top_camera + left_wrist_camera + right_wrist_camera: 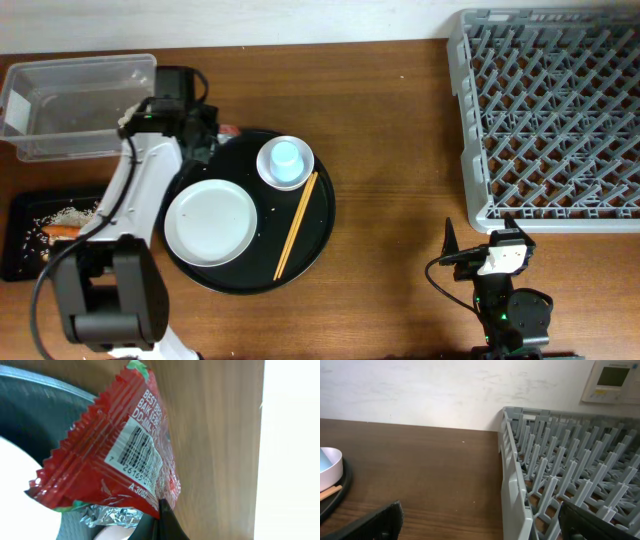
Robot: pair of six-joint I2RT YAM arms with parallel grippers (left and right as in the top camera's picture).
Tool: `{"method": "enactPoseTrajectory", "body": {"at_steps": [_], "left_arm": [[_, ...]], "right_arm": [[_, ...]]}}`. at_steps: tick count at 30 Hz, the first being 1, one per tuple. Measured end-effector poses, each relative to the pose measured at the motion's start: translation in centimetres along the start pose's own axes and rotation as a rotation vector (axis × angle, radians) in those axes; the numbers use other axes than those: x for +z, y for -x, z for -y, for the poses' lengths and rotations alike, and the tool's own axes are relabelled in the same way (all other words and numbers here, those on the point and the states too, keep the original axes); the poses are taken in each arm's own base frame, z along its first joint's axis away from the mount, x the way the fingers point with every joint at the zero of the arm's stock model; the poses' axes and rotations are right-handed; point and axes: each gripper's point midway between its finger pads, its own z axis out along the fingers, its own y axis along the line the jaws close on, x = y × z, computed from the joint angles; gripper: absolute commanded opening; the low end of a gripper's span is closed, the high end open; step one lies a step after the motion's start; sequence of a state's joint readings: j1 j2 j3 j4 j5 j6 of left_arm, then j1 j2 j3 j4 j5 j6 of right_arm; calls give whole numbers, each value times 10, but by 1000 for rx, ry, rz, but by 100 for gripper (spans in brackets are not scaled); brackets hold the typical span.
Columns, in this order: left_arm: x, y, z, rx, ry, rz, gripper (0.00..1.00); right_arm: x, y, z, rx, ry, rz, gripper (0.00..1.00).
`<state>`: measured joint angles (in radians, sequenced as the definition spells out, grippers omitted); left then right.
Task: Sort waste into correct bins and load items into the dishwasher rack
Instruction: 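Carry the packet into the clear plastic bin and release it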
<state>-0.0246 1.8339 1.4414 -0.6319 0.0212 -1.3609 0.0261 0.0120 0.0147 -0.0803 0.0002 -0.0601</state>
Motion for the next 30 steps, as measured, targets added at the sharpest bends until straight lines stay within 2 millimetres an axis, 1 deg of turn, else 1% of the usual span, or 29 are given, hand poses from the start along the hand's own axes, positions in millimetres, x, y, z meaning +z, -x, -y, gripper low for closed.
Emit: {"method": "enactPoseTrajectory", "body": {"at_steps": [3, 5, 7, 10, 12, 14, 19, 21, 22, 23, 26, 29, 30], "left_arm": [[-10, 29, 0, -13, -20, 47, 1], [-19, 49, 5, -12, -58, 79, 1], [-32, 72, 12, -18, -106, 115, 1], [-47, 94, 24, -30, -178, 159, 1], [-57, 111, 28, -36, -213, 192, 1], [-63, 127, 23, -47, -214, 220, 1], [-72, 175, 0, -74, -167, 339, 1], [-76, 189, -8, -73, -139, 392, 1], [-80, 203, -15, -78, -119, 444, 1], [-82, 214, -16, -58, -116, 486, 1], [-80, 231, -11, 5, -119, 548, 1], [-66, 239, -11, 78, -100, 563, 2], [-60, 240, -10, 108, -97, 561, 5]], "right_arm": [[0, 0, 0, 0, 0, 0, 98], [0, 0, 0, 0, 0, 0, 98], [0, 0, 0, 0, 0, 0, 98], [0, 0, 0, 0, 0, 0, 98], [0, 0, 0, 0, 0, 0, 98], [0, 0, 0, 0, 0, 0, 98], [0, 0, 0, 0, 0, 0, 98], [0, 0, 0, 0, 0, 0, 98], [0, 0, 0, 0, 0, 0, 98], [0, 0, 0, 0, 0, 0, 98], [0, 0, 0, 0, 0, 0, 98], [0, 0, 0, -1, 0, 0, 98], [0, 0, 0, 0, 0, 0, 98]]}}
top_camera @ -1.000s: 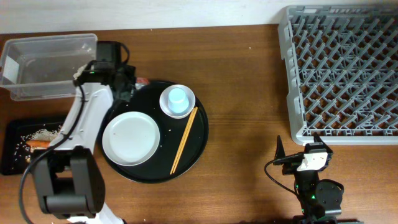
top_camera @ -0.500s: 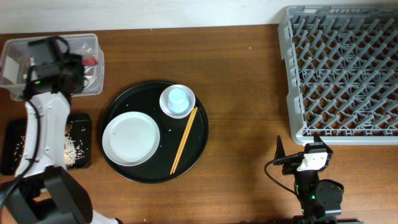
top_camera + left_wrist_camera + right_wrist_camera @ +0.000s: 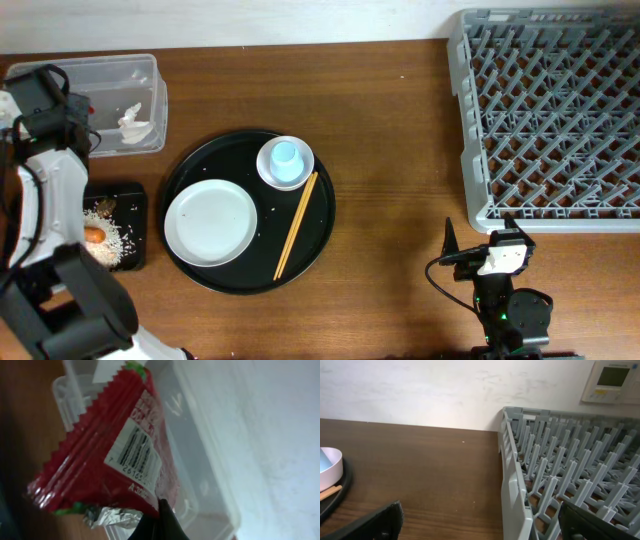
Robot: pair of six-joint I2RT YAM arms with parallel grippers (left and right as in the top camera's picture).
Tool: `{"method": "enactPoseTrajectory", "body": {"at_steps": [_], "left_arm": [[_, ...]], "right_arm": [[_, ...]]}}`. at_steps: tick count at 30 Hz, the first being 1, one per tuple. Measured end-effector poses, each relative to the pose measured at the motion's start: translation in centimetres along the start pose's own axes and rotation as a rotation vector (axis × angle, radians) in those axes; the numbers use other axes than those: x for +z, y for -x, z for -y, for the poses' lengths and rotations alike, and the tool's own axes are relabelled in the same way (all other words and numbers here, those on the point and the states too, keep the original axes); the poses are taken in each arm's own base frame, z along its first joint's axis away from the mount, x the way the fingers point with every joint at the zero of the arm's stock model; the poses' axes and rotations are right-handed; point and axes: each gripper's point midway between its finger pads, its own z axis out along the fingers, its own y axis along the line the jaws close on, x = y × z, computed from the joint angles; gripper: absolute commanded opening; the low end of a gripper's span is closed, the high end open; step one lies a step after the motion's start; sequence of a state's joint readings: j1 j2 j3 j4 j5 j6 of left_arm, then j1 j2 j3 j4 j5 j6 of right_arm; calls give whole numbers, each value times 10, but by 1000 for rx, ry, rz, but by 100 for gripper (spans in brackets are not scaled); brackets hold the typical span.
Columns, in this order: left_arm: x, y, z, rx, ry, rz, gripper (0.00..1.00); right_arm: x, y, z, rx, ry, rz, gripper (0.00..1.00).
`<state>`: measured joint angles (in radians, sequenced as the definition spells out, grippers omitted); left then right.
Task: Sort waste into correct bins and load items into the dishwasher rack
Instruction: 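Carry the packet into the clear plastic bin and release it, then retract the left arm to the left side of the table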
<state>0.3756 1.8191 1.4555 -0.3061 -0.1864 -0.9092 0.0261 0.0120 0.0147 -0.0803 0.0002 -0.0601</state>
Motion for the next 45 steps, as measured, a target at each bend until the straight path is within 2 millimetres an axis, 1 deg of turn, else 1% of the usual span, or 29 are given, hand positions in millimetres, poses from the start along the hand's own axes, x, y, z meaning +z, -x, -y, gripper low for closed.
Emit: {"method": "enactPoseTrajectory", "body": {"at_steps": [1, 2, 3, 4, 7, 10, 15, 17, 19, 22, 23, 25, 26, 27, 28, 29, 30, 31, 32, 33, 34, 35, 37, 40, 43, 45], "left_arm": [[4, -1, 2, 29, -9, 1, 6], [8, -2, 5, 59, -26, 1, 20], [11, -1, 9, 80, -47, 6, 57], [12, 0, 17, 112, -84, 12, 99], [10, -1, 33, 174, -164, 4, 99], [8, -6, 46, 199, -232, -28, 99], [4, -14, 53, 222, -283, -70, 99], [-4, -14, 61, 226, -323, -88, 99], [-27, -10, 77, 228, -415, -113, 99], [-83, -1, 110, 248, -608, -150, 99], [-100, 0, 118, 257, -660, -160, 99], [-151, -5, 139, 299, -831, -225, 99], [-167, -11, 144, 316, -889, -268, 99], [-182, -21, 146, 330, -937, -331, 99], [-193, -32, 146, 341, -971, -401, 99], [-200, -47, 141, 342, -978, -489, 99], [-205, -67, 132, 338, -968, -594, 99], [-207, -80, 126, 340, -957, -661, 99], [-209, -90, 122, 345, -954, -703, 99], [-214, -108, 114, 370, -945, -773, 99], [-219, -120, 109, 402, -950, -815, 99], [-223, -129, 106, 436, -959, -837, 97], [-229, -143, 102, 488, -972, -870, 90], [-233, -156, 94, 544, -965, -896, 91], [-228, -166, 81, 588, -892, -904, 91], [-220, -172, 69, 621, -801, -899, 91]], "right_arm": [[0, 0, 0, 0, 0, 0, 98], [0, 0, 0, 0, 0, 0, 98], [0, 0, 0, 0, 0, 0, 98], [0, 0, 0, 0, 0, 0, 98], [0, 0, 0, 0, 0, 0, 98], [0, 0, 0, 0, 0, 0, 98], [0, 0, 0, 0, 0, 0, 98], [0, 0, 0, 0, 0, 0, 98], [0, 0, 0, 0, 0, 0, 98], [0, 0, 0, 0, 0, 0, 98], [0, 0, 0, 0, 0, 0, 98], [0, 0, 0, 0, 0, 0, 98], [0, 0, 0, 0, 0, 0, 98], [0, 0, 0, 0, 0, 0, 98], [0, 0, 0, 0, 0, 0, 98], [0, 0, 0, 0, 0, 0, 98], [0, 0, 0, 0, 0, 1, 98], [0, 0, 0, 0, 0, 0, 98], [0, 0, 0, 0, 0, 0, 98], [0, 0, 0, 0, 0, 0, 98], [0, 0, 0, 0, 0, 0, 98], [0, 0, 0, -1, 0, 0, 98], [0, 0, 0, -1, 0, 0, 98], [0, 0, 0, 0, 0, 0, 98], [0, 0, 0, 0, 0, 0, 98], [0, 0, 0, -1, 0, 0, 98]]}}
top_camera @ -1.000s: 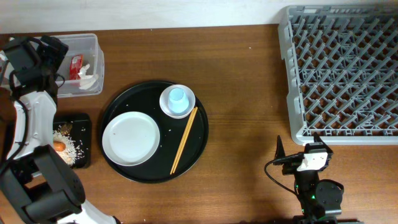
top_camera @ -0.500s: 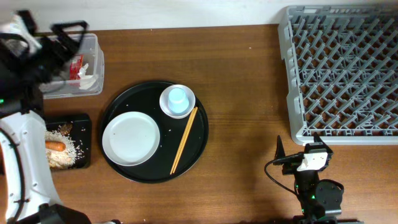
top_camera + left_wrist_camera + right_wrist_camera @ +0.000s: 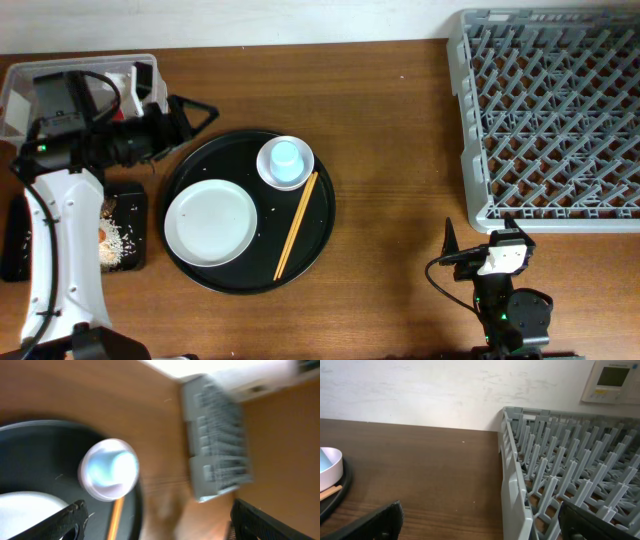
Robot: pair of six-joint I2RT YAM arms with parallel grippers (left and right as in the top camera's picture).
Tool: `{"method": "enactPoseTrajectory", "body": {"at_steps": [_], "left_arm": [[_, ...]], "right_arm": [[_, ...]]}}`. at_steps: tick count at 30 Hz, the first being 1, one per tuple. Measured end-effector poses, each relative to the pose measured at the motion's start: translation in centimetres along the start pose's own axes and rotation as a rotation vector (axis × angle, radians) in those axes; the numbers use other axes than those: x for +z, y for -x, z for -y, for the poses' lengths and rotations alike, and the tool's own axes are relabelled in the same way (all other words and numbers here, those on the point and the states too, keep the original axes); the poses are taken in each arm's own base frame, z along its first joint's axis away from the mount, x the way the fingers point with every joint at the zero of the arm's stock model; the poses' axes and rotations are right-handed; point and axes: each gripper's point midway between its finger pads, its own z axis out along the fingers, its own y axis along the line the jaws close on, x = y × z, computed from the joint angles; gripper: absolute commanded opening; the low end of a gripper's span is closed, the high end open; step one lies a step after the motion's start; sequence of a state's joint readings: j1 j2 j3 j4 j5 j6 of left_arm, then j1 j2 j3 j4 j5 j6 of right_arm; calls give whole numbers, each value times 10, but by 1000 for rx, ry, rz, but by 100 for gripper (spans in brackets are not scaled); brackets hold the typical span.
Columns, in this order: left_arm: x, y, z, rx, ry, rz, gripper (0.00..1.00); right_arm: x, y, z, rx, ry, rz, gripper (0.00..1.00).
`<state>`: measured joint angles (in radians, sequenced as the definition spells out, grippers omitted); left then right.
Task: Sort waste into correct bins and load items into the dishwasher rack
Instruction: 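Retract the left arm to the left side of the table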
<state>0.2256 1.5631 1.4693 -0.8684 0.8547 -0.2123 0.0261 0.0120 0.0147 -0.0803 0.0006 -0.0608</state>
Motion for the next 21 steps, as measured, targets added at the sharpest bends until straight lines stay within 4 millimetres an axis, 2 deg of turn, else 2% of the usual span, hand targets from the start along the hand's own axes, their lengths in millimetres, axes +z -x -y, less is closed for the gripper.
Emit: {"method": "enactPoseTrajectory", "body": {"at_steps": [3, 6, 8, 14, 16, 18, 21], "left_arm": [[5, -10, -17, -1, 132, -29, 91], [6, -16, -22, 8, 202, -42, 91], [-1, -25, -31, -28, 318, -44, 91], [-45, -28, -49, -175, 546, 75, 92], [-65, -33, -58, -257, 637, 124, 95], [-98, -41, -76, -397, 783, 212, 99], [-124, -47, -90, -501, 883, 283, 99]], "right_arm": [[0, 0, 0, 0, 0, 0, 98], [0, 0, 0, 0, 0, 0, 98], [0, 0, 0, 0, 0, 0, 98], [0, 0, 0, 0, 0, 0, 98], [0, 0, 0, 1, 0, 0, 98], [0, 0, 0, 0, 0, 0, 98], [0, 0, 0, 0, 0, 0, 98]]}}
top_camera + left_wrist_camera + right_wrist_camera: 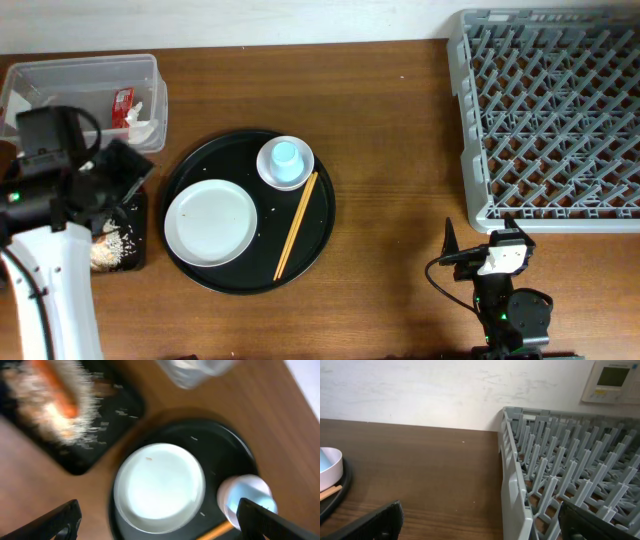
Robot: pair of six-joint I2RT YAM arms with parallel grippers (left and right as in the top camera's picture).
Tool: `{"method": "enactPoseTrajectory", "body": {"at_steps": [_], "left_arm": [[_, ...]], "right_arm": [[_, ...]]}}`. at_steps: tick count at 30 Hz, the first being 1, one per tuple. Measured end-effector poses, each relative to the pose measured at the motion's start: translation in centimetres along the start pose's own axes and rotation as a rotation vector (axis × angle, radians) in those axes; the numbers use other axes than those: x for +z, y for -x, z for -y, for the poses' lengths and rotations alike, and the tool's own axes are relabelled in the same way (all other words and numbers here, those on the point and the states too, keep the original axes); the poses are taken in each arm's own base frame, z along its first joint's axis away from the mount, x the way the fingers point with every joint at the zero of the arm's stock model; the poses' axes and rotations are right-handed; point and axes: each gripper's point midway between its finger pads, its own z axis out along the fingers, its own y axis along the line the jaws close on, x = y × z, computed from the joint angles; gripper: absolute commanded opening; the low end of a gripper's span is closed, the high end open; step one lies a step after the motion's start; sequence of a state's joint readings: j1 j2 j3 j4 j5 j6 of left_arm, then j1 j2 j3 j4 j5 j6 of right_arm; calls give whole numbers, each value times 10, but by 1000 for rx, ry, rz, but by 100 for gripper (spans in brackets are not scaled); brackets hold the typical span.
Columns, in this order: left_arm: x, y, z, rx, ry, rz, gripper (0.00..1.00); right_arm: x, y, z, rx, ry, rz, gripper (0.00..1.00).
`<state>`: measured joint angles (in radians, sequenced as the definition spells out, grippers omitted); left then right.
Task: Sort waste into correct bins and load items into the dishwasher rack
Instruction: 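Retract the left arm to the left side of the table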
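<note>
A red wrapper (122, 100) lies in the clear bin (60, 75) at the back left, next to crumpled white paper. The round black tray (310, 250) carries a white plate (211, 222), a white bowl with a blue cup (286, 162) and wooden chopsticks (296, 225). My left gripper (130, 168) hangs open and empty between the bin and the tray. In its wrist view it (160, 527) looks down on the plate (160, 487) and bowl (247, 497). My right gripper (485, 530) rests open near the front edge, left of the grey dishwasher rack (570, 485).
A black rectangular tray (128, 250) with rice and an orange scrap (62, 402) sits at the left edge, under my left arm. The rack (550, 115) fills the back right corner. Bare brown table lies between tray and rack.
My left gripper, then pointing right across the round tray's back left edge, now sits further left and nearer, tilted down over the plate and food tray. It stays open. The right arm is unmoved.
My left gripper was shut on the red wrapper at the round tray's back left edge. It then held the wrapper at the clear bin. Later it was open and empty, facing right. The wrapper now lies in the bin.
</note>
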<state>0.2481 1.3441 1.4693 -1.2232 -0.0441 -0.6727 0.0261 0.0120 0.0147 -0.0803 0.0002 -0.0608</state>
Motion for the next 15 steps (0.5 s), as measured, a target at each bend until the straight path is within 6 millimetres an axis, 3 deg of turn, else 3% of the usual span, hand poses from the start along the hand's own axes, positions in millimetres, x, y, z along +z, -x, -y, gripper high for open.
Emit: {"method": "enactPoseTrajectory", "body": {"at_steps": [6, 12, 15], "left_arm": [[-2, 18, -36, -127, 134, 73, 99], [-5, 35, -84, -417, 173, 77, 99], [-5, 35, -93, -467, 174, 63, 99]], "right_arm": [[0, 0, 0, 1, 0, 0, 98], [0, 0, 0, 0, 0, 0, 98], [0, 0, 0, 0, 0, 0, 98]]}}
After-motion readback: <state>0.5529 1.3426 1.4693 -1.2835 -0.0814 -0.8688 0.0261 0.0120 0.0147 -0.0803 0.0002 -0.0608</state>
